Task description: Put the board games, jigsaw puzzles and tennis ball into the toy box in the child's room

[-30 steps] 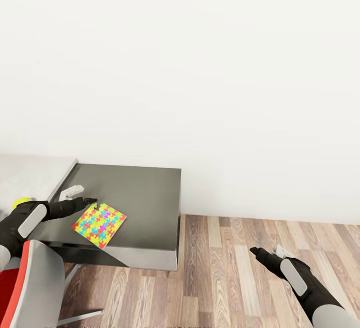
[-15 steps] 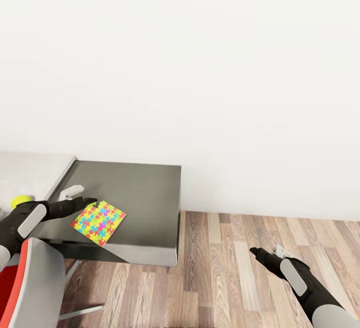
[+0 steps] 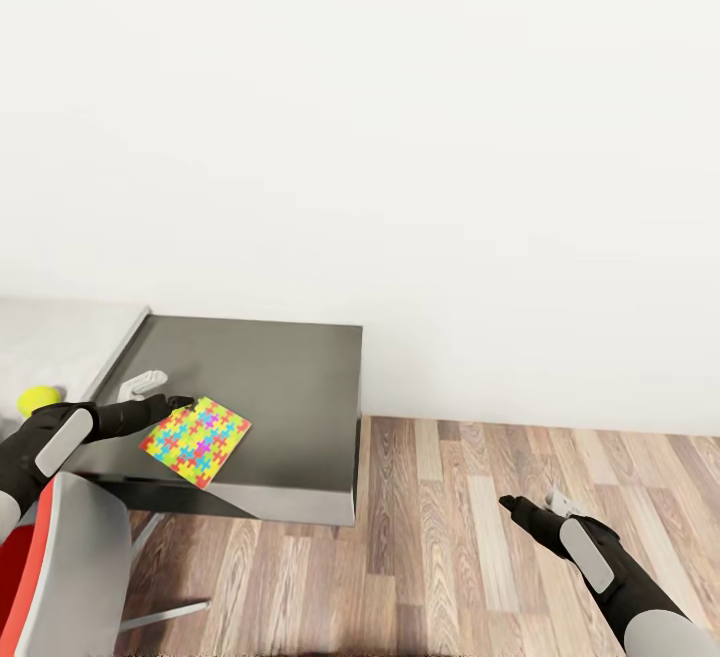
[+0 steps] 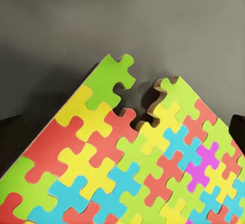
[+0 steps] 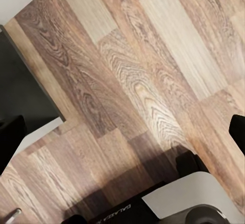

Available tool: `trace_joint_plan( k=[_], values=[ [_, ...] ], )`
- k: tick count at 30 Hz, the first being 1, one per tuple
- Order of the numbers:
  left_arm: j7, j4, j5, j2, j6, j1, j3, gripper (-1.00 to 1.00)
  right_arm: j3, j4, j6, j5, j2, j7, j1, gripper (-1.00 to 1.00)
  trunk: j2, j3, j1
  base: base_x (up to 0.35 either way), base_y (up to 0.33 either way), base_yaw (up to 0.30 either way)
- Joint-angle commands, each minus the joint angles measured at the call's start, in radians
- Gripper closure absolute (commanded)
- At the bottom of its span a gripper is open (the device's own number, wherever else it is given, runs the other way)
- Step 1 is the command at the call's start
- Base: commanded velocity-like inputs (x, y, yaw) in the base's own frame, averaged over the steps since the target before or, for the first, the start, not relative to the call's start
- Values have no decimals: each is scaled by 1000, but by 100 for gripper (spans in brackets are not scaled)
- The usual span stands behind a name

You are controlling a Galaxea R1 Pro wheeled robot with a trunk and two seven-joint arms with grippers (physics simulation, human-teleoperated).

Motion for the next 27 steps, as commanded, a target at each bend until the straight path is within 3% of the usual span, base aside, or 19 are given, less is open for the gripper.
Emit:
trace_joint_plan(
  k=[1, 27],
  values=[
    [-1, 0, 4, 1, 2, -1, -4, -100, -1, -2, 5, -11, 0, -8, 0, -100, -2, -3, 0, 0, 0, 0],
    [-1, 0, 3, 1, 0, -1, -2, -100, -1, -2, 4, -10, 0, -8, 0, -100, -2, -45, 0, 0, 0, 0]
  ],
)
